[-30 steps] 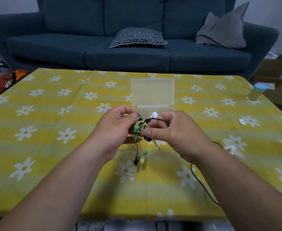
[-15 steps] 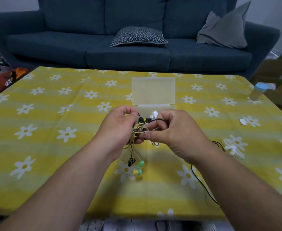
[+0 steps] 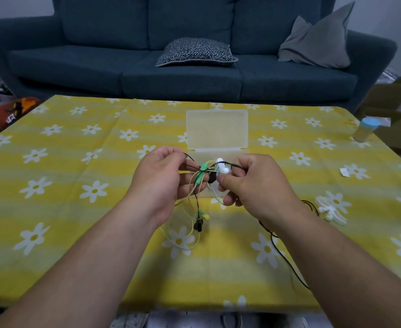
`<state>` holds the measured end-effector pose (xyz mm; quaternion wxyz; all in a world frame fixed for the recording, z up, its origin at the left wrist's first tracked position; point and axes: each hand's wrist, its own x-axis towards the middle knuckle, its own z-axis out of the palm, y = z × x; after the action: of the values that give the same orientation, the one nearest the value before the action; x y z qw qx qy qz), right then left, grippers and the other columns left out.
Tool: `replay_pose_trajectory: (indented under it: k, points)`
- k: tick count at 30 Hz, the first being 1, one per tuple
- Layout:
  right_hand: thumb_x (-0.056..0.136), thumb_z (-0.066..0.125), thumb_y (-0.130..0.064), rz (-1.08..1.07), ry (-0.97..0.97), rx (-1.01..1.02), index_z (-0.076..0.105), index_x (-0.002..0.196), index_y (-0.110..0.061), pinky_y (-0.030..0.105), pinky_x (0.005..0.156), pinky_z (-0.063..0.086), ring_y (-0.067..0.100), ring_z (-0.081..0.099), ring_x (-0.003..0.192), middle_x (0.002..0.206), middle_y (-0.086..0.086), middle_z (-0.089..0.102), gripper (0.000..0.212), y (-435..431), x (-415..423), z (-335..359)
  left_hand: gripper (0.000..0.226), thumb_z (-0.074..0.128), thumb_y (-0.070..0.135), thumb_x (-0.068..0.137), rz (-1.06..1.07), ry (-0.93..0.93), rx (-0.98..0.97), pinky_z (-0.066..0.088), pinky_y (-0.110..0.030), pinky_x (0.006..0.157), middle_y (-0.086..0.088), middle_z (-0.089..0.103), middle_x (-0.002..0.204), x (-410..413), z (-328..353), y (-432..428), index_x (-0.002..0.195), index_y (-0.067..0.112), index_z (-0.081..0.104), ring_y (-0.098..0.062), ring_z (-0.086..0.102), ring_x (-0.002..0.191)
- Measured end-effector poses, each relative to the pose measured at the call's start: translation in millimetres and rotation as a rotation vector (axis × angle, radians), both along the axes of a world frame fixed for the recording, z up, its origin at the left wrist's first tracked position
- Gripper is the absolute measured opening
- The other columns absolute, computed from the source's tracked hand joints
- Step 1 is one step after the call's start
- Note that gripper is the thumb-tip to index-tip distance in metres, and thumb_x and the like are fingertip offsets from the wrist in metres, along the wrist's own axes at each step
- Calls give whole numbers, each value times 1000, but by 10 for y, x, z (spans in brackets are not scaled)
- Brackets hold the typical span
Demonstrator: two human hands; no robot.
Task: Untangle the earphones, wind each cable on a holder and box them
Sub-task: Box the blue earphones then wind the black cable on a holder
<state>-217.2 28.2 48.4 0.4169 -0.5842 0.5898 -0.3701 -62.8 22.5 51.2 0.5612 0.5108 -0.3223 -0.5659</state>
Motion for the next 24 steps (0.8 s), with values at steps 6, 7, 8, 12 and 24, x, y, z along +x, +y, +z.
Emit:
replay_pose_trajectory:
  k: [6, 7, 8, 12, 24]
  points:
    - [84, 74, -3, 61, 45, -7, 38, 60, -14, 16, 41, 37, 15, 63, 47, 74, 6, 66, 44, 42, 21, 48, 29, 45, -7, 94, 45, 21, 64, 54, -29, 47, -10, 71, 81, 64, -23, -24, 109, 17, 51, -15, 60, 47]
    - [83, 75, -3, 62, 54, -26, 41, 59, -15, 17, 42, 39, 17, 64, 48, 73, 5, 67, 44, 40, 26, 48, 33, 45, -9, 93, 2, 0, 66, 53, -28, 47, -12, 72, 88, 61, -22, -16, 112, 17, 53, -15, 59, 48]
    - [82, 76, -3, 59, 65, -48, 41, 57, -16, 20, 45, 41, 20, 66, 50, 73, 8, 68, 45, 35, 31, 47, 38, 43, -12, 92, -51, -14, 64, 53, -28, 47, -12, 72, 93, 57, -21, -6, 114, 17, 54, -15, 58, 49]
    - [77, 72, 2, 64, 79, -76, 42, 57, -8, 39, 57, 51, 23, 69, 62, 69, 17, 68, 38, 6, 36, 5, 47, 40, -22, 86, -259, 52, 26, 53, -27, 46, -9, 68, 91, 60, 2, 46, 114, 10, 59, -16, 59, 54]
    - [85, 71, -2, 117, -10, 1, 48, 63, -6, 37, 51, 48, 21, 66, 56, 54, 1, 53, 32, -13, 19, -22, 41, 46, -16, 72, -336, 174, 27, 53, -23, 52, 0, 62, 75, 128, 5, 48, 98, 6, 70, -13, 66, 62]
